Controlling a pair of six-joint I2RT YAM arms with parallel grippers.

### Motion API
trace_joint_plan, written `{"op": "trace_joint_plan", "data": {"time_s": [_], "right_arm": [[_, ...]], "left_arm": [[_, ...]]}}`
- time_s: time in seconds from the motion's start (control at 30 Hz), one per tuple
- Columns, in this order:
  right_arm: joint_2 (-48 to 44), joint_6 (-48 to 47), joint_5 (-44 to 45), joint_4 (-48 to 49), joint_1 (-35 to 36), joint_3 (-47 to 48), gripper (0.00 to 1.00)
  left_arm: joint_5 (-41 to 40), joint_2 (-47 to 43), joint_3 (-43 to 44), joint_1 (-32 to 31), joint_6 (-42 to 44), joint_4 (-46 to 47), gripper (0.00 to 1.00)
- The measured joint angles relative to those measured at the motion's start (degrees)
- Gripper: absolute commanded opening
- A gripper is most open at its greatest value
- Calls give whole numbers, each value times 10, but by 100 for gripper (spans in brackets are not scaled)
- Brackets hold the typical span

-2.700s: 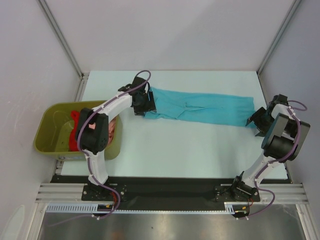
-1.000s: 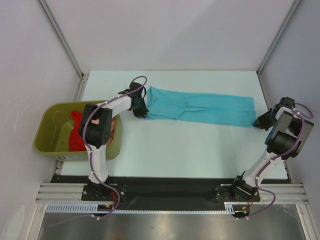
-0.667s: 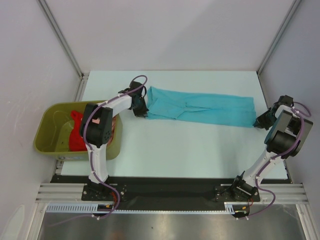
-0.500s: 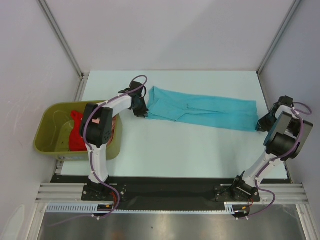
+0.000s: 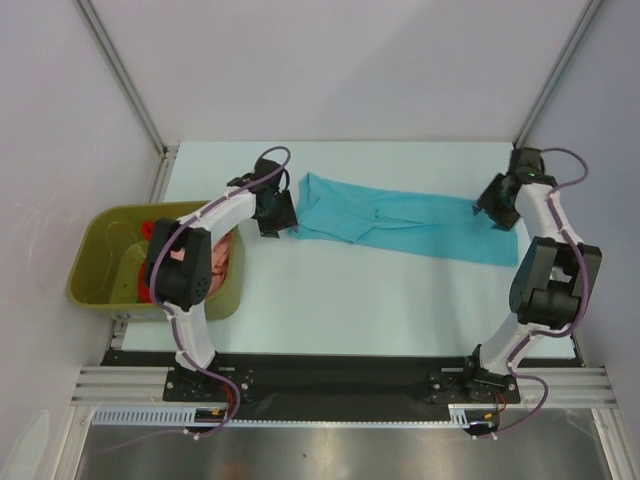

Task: Fold and stack the t-shirts
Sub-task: Fold the tshirt

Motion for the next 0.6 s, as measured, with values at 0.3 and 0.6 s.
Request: {"op": "trace_joint_plan", "data": {"time_s": [0.3,0.6], "right_arm": [[13,170,-152,183,224,-89,1],[105,276,-189,303,288,-108,0]], "left_arm": [[72,-9,62,-9,37,26,29],[112,62,93,-15,42,51,28]]}}
